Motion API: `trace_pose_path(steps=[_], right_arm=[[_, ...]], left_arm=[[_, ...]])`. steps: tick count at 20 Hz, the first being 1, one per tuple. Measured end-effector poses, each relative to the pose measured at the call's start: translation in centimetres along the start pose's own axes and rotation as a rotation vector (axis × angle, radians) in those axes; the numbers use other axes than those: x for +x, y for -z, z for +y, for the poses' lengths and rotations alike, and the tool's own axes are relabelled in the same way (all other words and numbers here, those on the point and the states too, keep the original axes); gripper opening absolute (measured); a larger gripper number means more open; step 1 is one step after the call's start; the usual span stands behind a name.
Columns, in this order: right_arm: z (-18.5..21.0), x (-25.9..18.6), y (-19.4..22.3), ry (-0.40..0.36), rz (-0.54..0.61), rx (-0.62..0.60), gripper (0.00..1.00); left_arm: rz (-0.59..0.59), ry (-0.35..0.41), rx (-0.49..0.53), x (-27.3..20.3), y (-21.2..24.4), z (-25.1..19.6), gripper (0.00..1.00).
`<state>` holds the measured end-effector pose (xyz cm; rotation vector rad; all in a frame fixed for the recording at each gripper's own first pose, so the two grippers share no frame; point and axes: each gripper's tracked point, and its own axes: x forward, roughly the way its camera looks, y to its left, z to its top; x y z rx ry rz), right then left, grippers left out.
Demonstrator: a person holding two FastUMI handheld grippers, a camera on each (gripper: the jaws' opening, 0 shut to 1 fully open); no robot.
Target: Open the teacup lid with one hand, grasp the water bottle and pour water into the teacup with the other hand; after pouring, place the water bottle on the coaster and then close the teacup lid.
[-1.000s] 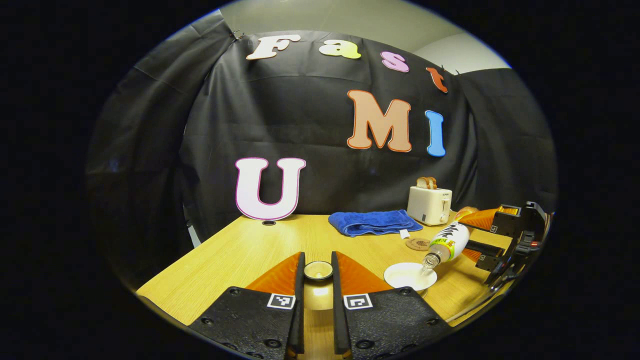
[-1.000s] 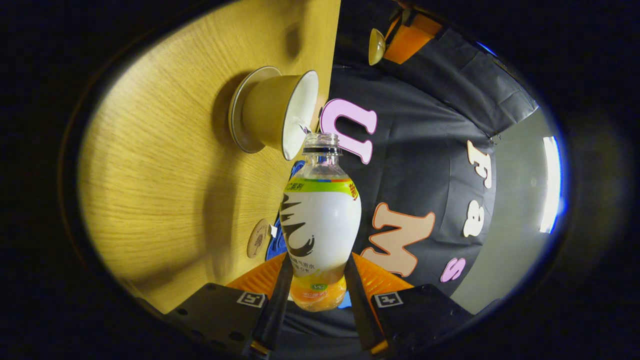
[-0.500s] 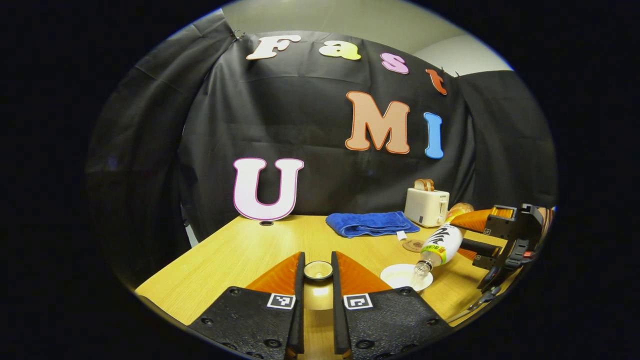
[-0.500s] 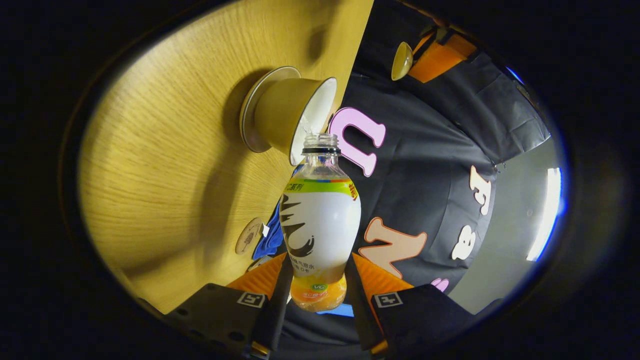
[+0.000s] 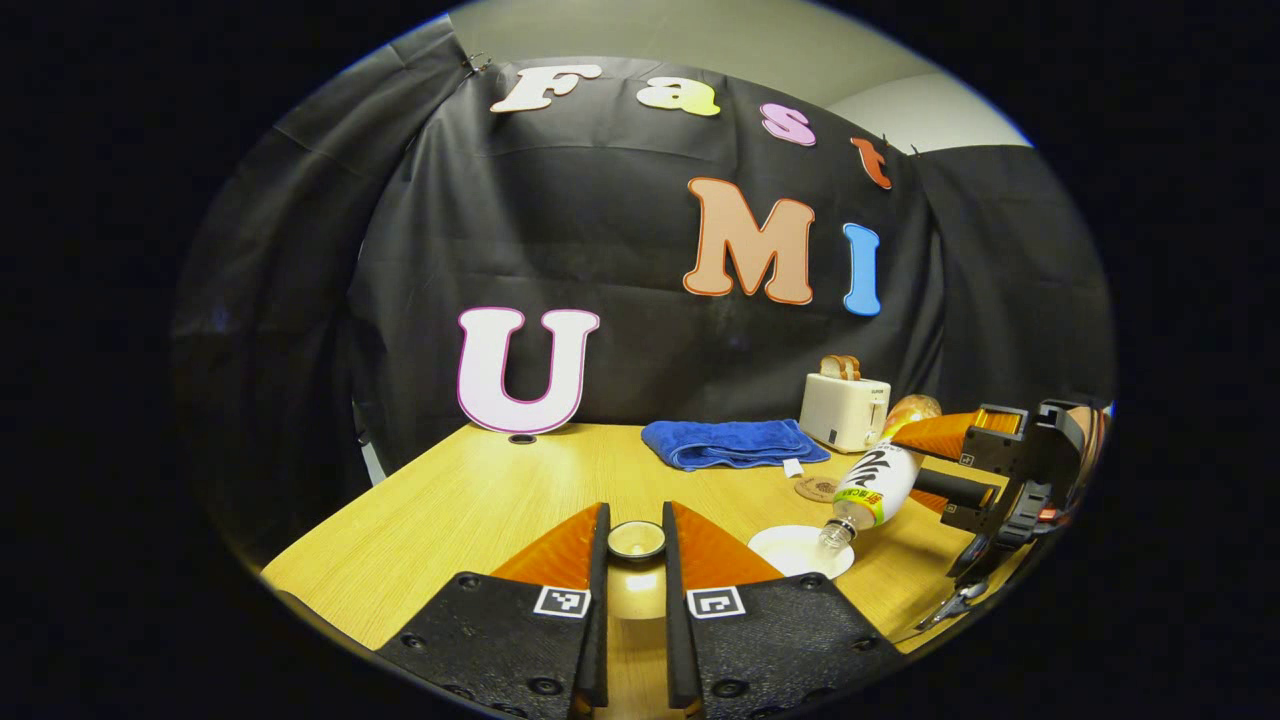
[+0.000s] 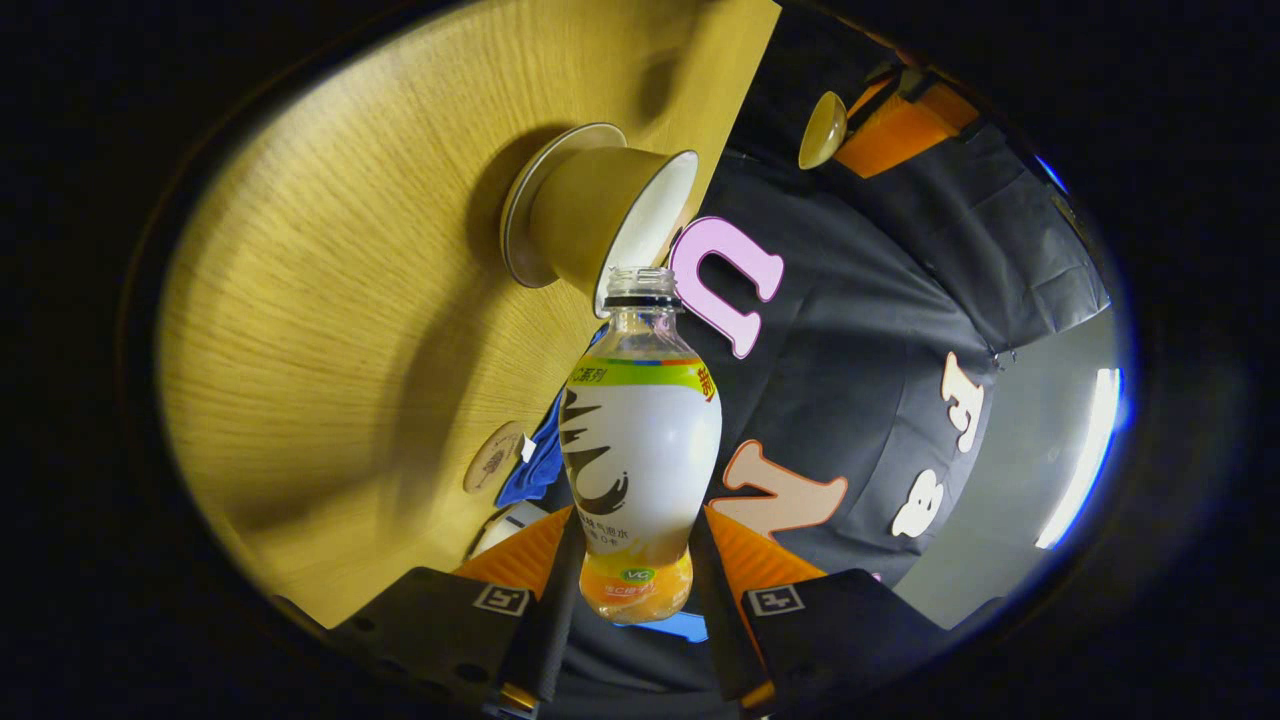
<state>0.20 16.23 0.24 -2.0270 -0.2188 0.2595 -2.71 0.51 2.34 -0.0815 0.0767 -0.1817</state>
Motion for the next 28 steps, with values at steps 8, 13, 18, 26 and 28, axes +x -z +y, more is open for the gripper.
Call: trace_pose_path(steps=[8,13,18,26,28], right_arm=[[3.3,-0.6,-0.3,-0.136,0.048,0.327,0.64],[5.4,-1.6,-1.0,-0.224,0.067,0.587,0.63],[6.6,-1.9,-1.7,-0.296,0.064,0.776,0.63],[4.2,-2.0,-1.2,-0.327,0.032,1.105,0.63],[3.9,-2.8,-0.7,-0.336,0.018,1.216,0.63]], left_arm=[[0.000,0.003,0.028,-0.1,-0.4,-0.3,0.20],[0.017,0.005,0.048,0.4,-0.1,-0.9,0.20],[0.030,0.029,0.056,1.1,0.1,-2.4,0.20],[0.061,0.087,0.076,2.7,0.8,-5.5,0.20],[0.075,0.109,0.077,3.3,1.3,-6.6,0.20]])
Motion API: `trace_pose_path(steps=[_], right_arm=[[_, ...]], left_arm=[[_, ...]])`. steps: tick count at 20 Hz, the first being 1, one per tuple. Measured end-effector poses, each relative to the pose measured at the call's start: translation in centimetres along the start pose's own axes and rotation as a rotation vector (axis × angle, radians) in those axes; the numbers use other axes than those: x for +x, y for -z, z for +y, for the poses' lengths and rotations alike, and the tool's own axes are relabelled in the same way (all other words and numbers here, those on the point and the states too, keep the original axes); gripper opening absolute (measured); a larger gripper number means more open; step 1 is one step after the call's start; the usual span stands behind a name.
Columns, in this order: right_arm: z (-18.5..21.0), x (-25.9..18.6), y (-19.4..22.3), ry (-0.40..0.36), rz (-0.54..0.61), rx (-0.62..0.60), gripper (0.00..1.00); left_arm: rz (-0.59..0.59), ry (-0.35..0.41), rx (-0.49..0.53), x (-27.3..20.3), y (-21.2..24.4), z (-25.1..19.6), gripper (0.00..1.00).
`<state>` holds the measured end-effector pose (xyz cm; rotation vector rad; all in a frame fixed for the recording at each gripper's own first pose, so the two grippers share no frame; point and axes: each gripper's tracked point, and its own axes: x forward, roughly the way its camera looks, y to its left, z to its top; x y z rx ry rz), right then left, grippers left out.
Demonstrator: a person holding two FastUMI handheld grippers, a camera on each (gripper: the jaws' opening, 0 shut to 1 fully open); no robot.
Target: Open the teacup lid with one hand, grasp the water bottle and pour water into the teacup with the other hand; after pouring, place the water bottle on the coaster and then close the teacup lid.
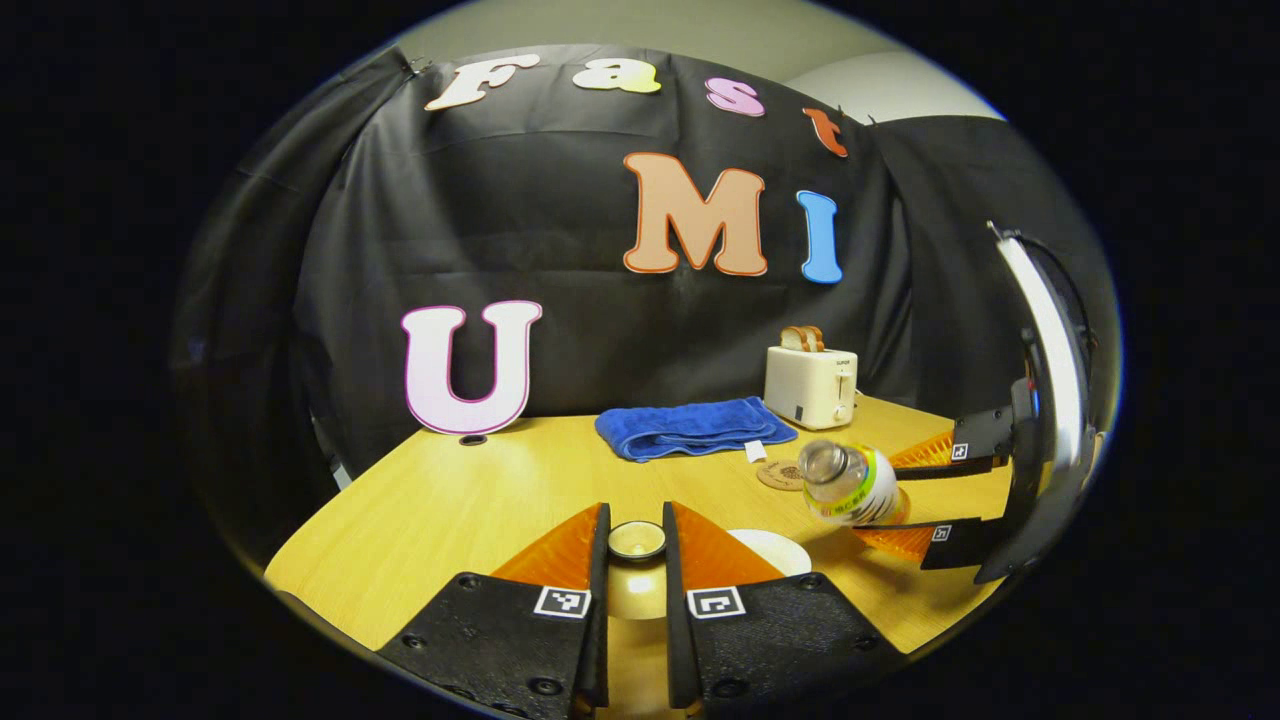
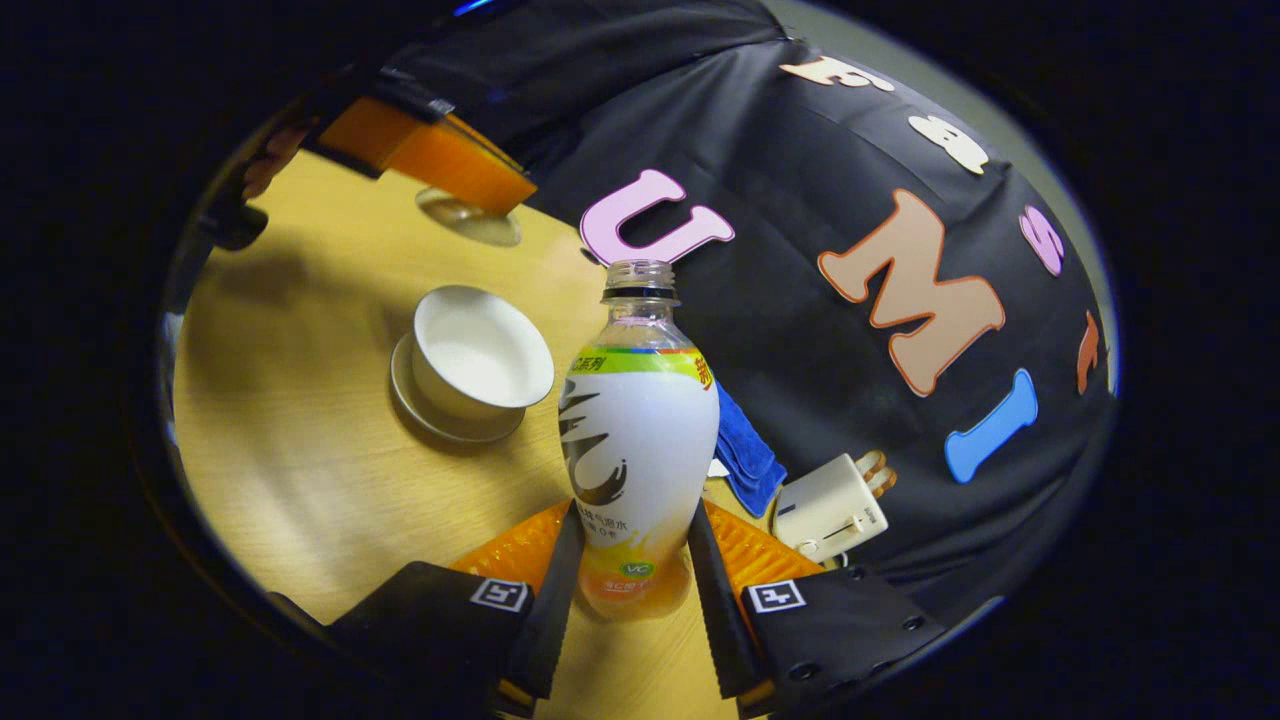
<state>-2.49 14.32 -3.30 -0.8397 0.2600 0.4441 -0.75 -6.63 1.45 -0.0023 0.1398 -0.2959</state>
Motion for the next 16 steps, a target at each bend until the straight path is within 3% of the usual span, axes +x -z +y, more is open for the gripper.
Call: trace_pose_path(steps=[8,12,16], right_arm=[[-2.8,1.1,-0.9,-0.011,-0.065,0.273,0.64],[-4.3,0.1,-0.5,0.008,-0.089,0.359,0.63],[-7.7,1.8,-0.5,0.070,-0.124,0.458,0.64]], left_arm=[[0.023,0.069,0.037,2.3,1.0,-4.2,0.21],[0.029,0.092,0.049,2.8,1.3,-5.6,0.21],[0.023,0.092,0.046,2.6,1.1,-5.9,0.21]])
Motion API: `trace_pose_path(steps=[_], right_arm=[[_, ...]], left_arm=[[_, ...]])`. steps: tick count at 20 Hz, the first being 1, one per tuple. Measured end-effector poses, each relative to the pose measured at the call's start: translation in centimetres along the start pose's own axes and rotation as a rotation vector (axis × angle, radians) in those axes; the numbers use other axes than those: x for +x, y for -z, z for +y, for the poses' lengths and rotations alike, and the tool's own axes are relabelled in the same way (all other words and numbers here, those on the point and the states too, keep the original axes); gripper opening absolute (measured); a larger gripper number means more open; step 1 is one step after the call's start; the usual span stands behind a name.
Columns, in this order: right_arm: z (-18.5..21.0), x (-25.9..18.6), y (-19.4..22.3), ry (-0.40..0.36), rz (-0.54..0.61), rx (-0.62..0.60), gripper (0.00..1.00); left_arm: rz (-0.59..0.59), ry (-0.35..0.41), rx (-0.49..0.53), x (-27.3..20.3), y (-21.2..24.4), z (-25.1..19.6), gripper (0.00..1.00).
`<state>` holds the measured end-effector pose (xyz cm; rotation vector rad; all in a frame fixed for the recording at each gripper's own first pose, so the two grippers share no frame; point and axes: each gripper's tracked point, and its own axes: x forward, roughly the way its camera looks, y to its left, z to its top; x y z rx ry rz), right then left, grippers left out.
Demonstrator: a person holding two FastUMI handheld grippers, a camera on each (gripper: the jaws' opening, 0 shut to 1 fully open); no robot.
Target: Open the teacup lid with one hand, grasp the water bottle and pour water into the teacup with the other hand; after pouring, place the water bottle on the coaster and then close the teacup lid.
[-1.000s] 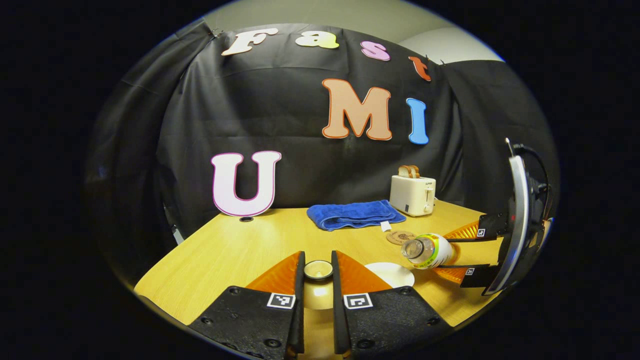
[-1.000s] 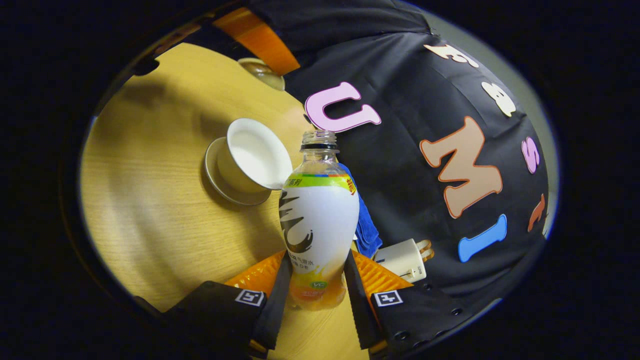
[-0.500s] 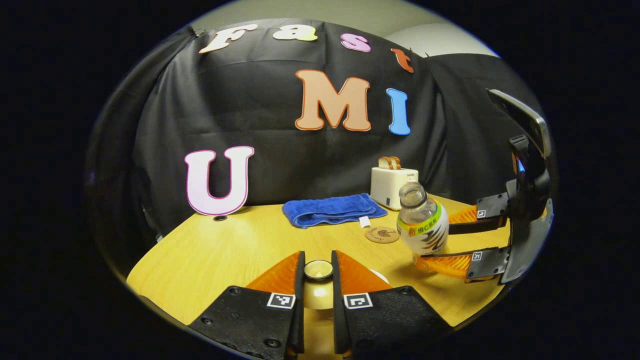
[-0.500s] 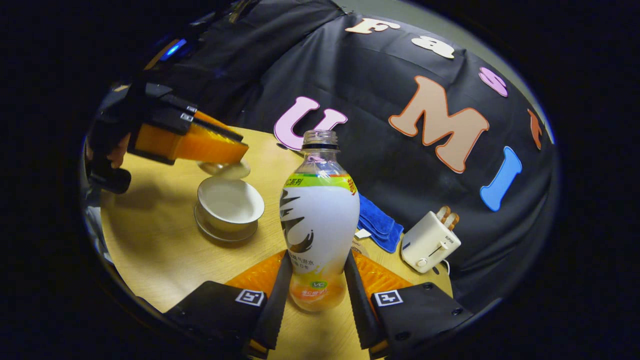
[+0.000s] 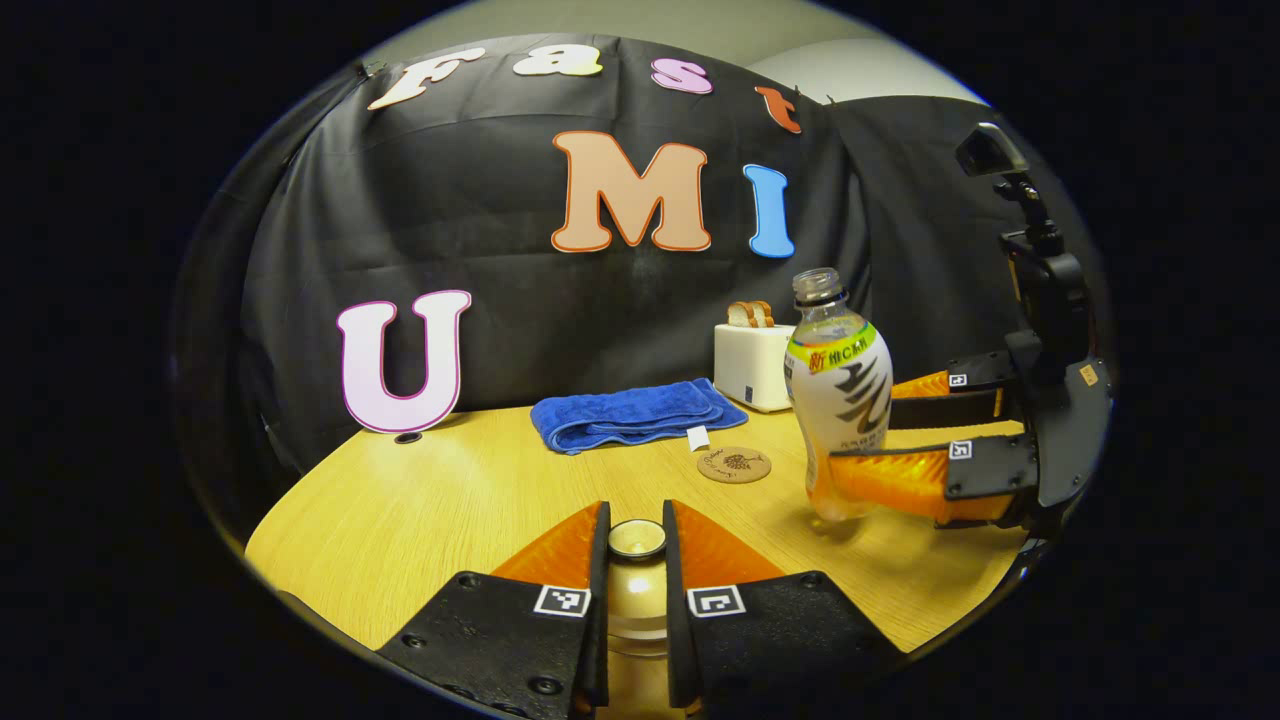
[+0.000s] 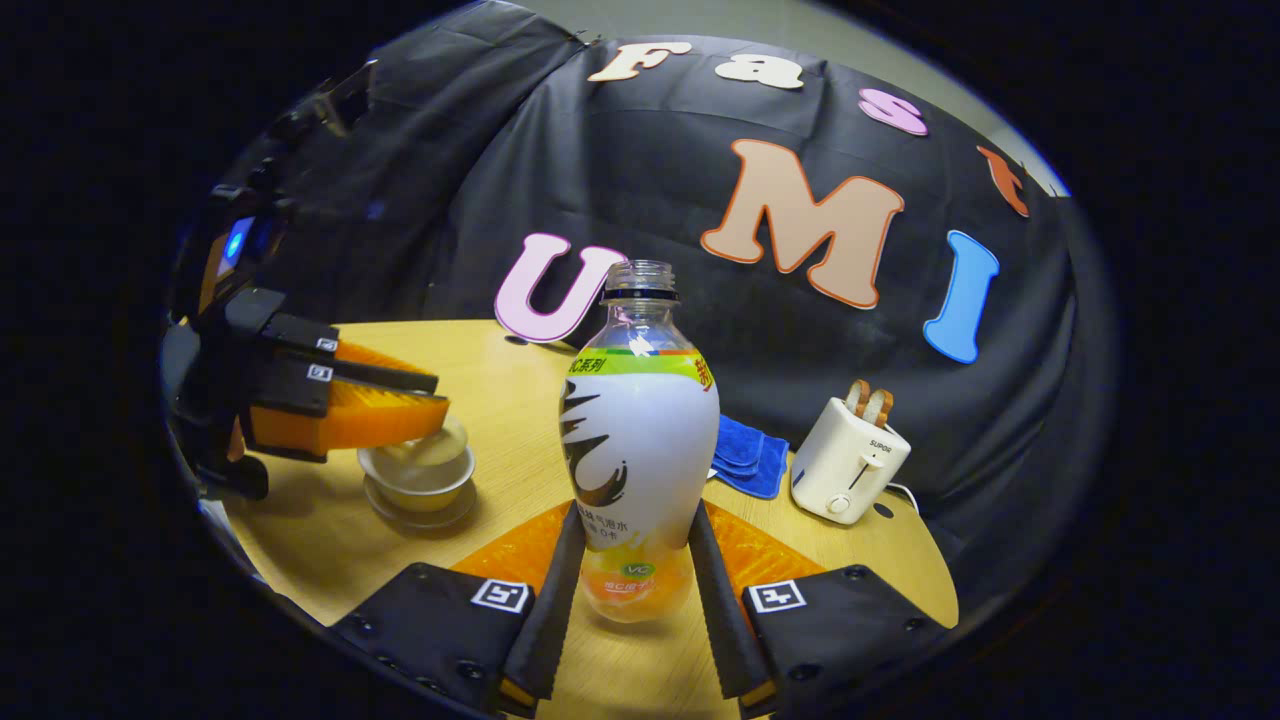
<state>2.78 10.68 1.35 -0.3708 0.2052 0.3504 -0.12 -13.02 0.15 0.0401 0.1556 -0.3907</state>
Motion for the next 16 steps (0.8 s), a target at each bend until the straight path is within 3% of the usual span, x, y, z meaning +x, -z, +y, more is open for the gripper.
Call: trace_pose_path(steps=[12,16], right_arm=[[-4.3,9.7,-0.5,0.103,-0.082,0.255,0.64],[-5.0,12.3,-0.5,0.142,-0.107,0.284,0.65]], left_arm=[[-0.006,0.009,0.015,-0.6,-0.6,-0.4,0.20],[-0.012,0.000,0.010,-0.9,-0.7,0.0,0.20]])
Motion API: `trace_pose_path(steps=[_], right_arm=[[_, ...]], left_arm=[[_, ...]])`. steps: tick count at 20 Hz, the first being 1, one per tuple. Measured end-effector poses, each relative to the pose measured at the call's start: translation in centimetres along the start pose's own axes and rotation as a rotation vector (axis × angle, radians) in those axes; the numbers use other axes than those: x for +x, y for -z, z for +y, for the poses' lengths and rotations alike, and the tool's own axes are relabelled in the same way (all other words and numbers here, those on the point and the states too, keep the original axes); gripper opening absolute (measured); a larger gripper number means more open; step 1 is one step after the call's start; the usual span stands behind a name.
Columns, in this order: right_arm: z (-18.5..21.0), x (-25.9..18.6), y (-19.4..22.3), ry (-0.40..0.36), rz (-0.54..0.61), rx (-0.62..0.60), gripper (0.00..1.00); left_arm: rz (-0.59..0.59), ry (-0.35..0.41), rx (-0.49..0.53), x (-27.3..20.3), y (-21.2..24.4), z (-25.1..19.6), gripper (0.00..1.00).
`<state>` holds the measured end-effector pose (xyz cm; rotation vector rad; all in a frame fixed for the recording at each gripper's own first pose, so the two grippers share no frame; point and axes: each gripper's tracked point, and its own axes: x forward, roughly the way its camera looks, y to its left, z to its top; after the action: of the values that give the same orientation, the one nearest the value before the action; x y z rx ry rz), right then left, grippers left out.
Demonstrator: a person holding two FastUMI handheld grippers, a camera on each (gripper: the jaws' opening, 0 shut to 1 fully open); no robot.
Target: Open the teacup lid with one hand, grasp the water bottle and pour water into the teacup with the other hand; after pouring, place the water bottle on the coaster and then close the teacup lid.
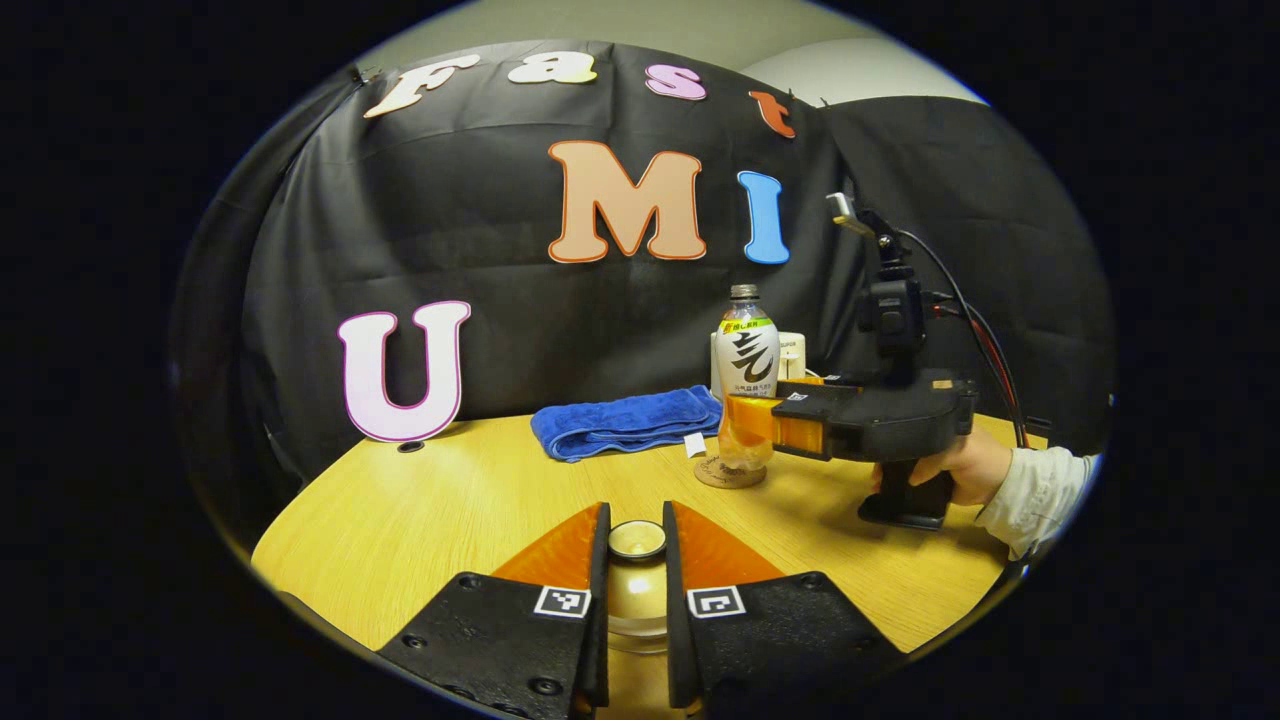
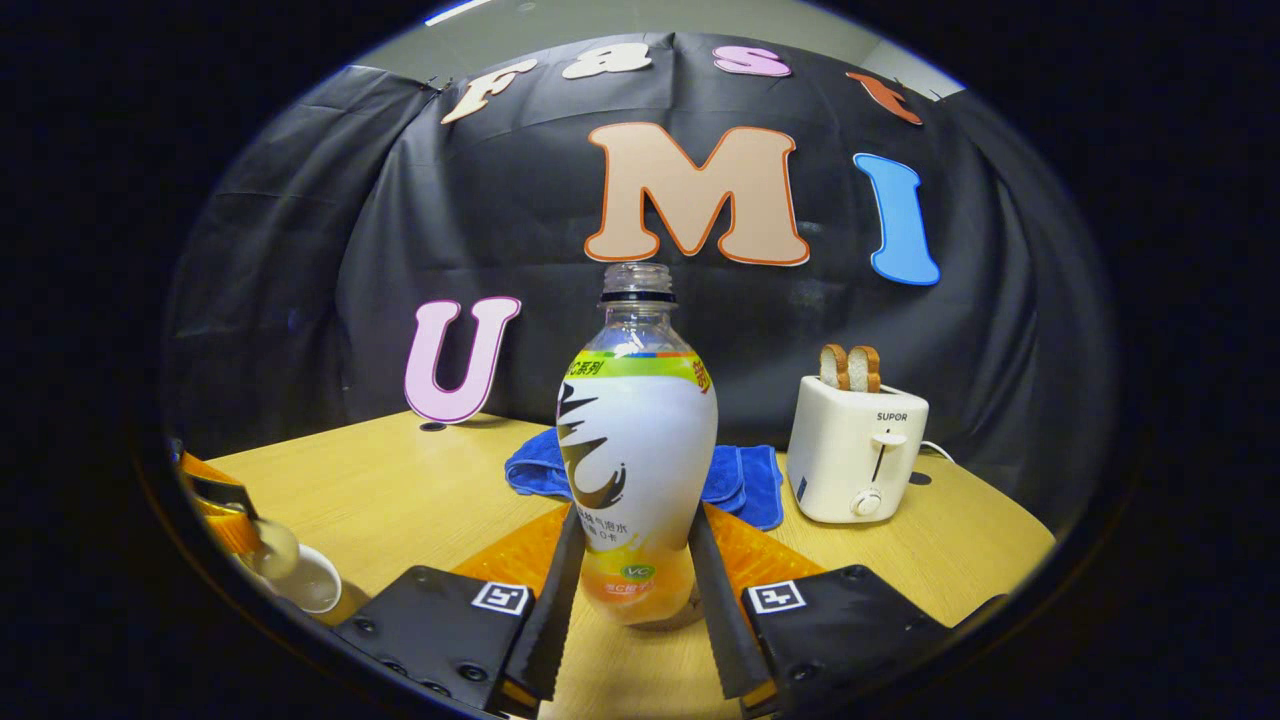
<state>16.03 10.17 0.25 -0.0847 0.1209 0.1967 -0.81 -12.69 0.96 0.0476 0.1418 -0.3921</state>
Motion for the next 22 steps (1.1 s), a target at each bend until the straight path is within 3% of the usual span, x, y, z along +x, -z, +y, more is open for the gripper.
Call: trace_pose_path(steps=[8,14,22], right_arm=[[-1.0,3.0,2.5,0.048,0.026,0.039,0.64],[-0.9,3.2,3.1,0.070,0.026,-0.001,0.64],[-0.5,2.8,3.4,0.056,0.045,0.025,0.79]], left_arm=[[-0.004,-0.018,-0.008,-0.6,0.0,1.2,0.20],[-0.005,-0.026,-0.008,-0.7,0.0,1.7,0.20],[-0.004,-0.021,-0.023,-0.4,0.4,1.8,0.20]])
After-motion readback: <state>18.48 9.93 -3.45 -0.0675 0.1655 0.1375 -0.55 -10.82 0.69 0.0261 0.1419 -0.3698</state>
